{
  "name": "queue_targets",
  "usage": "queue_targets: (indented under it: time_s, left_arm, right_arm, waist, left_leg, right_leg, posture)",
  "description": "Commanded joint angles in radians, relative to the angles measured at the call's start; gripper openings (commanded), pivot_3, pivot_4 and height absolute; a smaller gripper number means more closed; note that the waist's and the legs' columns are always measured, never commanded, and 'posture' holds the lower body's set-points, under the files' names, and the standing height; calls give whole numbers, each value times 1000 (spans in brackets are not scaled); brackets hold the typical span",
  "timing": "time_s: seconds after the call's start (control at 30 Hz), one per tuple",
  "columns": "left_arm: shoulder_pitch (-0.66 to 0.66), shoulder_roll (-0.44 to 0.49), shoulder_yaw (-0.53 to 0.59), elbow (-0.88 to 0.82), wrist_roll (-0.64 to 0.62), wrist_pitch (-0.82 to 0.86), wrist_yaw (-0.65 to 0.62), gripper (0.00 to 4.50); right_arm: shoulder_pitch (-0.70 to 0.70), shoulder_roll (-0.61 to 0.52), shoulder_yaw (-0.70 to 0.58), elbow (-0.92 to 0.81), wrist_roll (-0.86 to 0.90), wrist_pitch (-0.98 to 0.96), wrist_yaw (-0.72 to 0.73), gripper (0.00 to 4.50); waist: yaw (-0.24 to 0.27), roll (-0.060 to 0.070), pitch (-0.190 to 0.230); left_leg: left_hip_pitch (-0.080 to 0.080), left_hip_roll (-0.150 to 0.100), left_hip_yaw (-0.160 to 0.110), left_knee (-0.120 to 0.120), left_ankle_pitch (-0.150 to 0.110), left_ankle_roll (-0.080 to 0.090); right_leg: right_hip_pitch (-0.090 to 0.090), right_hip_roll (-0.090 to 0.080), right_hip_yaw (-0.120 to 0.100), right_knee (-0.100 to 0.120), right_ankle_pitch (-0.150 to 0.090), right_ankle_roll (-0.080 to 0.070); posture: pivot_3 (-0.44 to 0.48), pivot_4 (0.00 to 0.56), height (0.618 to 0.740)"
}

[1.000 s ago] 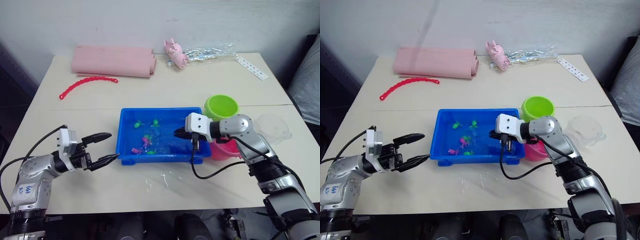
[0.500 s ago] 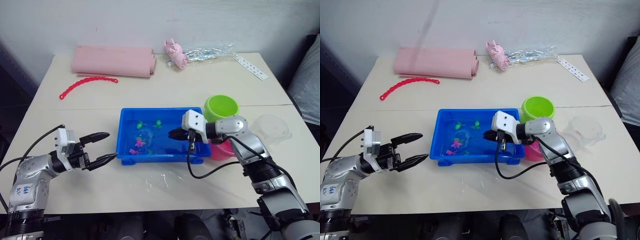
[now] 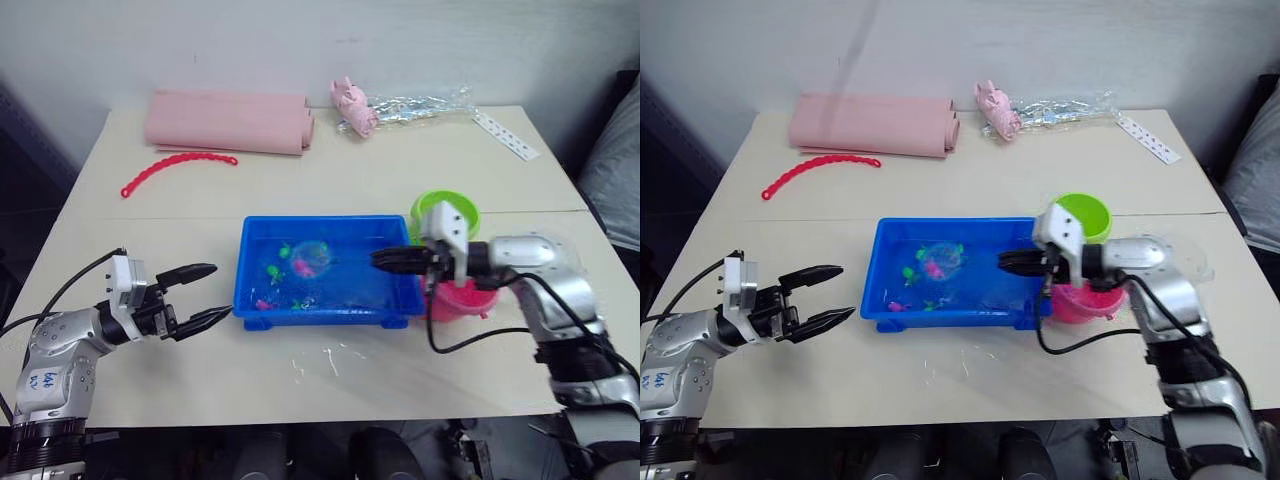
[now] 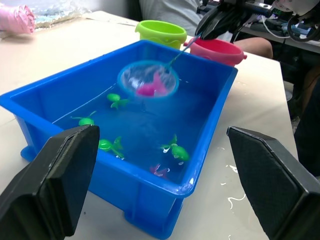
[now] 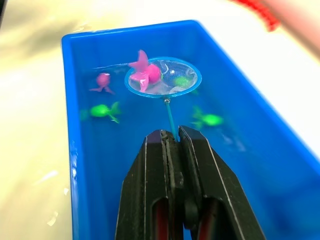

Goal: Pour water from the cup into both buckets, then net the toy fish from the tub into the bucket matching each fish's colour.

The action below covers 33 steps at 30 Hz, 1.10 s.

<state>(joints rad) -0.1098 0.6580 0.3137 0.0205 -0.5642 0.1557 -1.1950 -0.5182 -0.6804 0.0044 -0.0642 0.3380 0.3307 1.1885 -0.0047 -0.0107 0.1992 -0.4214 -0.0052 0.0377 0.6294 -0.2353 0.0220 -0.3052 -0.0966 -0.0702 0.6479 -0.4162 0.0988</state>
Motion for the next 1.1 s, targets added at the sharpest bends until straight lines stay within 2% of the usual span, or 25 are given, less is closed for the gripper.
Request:
queue_targets:
  time_s: [0.03,0.27,0.5,0.77,0.87,1.1]
  left_arm:
    - [-33,2,1,-4,-26,-14,-15,4467]
    - [-129,-27,-63,15,-14,-9,-29,4467]
    - [-223,-54,-125,90,-9,10,-58,4467]
    - [-311,-86,-176,147,6,6,-81,4467]
    - [-326,-99,-190,143,-3,17,-95,4467]
    - [-356,-138,-223,112,-16,41,-109,4467]
  right_arm:
    - [42,-47,-76,-55,63,-13,27,0]
    - [190,-110,-171,-133,152,66,1,0]
    - [305,-105,-240,-227,232,146,-69,0]
    - [408,-106,-352,-305,280,141,-143,0]
    - [457,-121,-436,-357,325,157,-154,0]
    - [627,-157,-746,-474,446,238,-198,0]
  waist:
    - [0,0,0]
    - [4,0,0]
    - [4,0,0]
    - [6,0,0]
    - [6,0,0]
    - [16,0,0]
  left_leg:
    - [0,0,0,0,0,0]
    - [0,0,0,0,0,0]
    - [0,0,0,0,0,0]
    - [0,0,0,0,0,0]
    - [0,0,0,0,0,0]
    - [0,0,0,0,0,0]
  right_leg:
    - [0,0,0,0,0,0]
    - [1,0,0,-1,0,0]
    - [1,0,0,-1,0,0]
    - [1,0,0,-1,0,0]
    - [1,1,-1,-1,0,0]
    - [2,1,-1,-2,0,0]
  posture:
    - [0,150,740]
    - [0,150,740]
    - [0,150,740]
    - [0,150,740]
    - [0,150,740]
    - [0,150,740]
